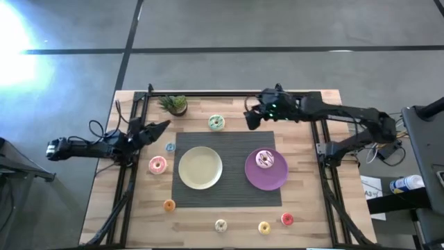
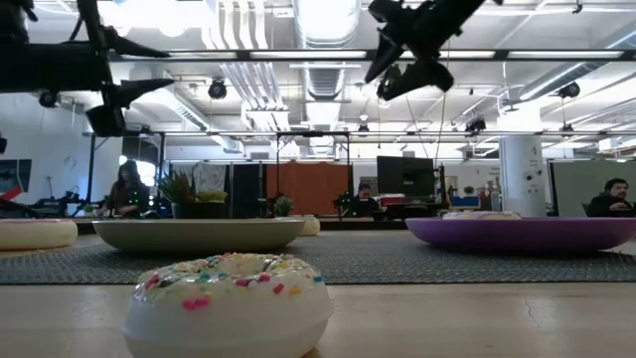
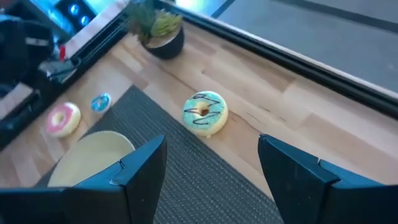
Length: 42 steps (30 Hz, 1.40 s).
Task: Pick & Place donuts
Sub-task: Put the big green donut on the purple plate
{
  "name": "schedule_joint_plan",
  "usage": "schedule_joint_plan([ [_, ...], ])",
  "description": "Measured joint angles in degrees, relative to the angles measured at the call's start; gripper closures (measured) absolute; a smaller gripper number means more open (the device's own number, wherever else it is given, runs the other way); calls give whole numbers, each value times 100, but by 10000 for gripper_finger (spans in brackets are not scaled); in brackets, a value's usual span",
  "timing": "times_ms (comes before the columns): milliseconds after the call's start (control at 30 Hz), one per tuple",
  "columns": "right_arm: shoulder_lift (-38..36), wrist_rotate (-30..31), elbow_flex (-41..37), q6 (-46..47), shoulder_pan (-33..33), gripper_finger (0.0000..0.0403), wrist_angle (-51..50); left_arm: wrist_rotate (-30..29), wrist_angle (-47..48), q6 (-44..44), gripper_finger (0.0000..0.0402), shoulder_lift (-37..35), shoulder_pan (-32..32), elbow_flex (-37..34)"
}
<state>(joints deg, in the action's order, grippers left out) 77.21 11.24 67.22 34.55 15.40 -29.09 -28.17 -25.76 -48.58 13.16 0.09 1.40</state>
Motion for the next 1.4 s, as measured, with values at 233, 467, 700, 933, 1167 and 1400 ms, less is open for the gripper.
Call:
schedule_joint_plan([
  [233,-576,312,-523,553,-55,161,175,541,261,249,262,1936,400,1212],
  [467,-673,339,-588,603,-187,161,63,625,1165,606,262,4209,823,2430],
  [700,-675,359,-561,464,-230,161,-585,2439,1930,294,262,6023,1830,3541],
  [933,-803,352,-563,184,-252,161,-1150,2745,3664,1577,261,7337,2620,5319],
  [1167,-878,356,-563,-95,-276,161,-1117,2567,5240,2694,261,8434,2673,6812],
  [1400,-938,354,-568,-168,-278,161,-1137,2573,6270,3221,261,9249,2692,7639],
])
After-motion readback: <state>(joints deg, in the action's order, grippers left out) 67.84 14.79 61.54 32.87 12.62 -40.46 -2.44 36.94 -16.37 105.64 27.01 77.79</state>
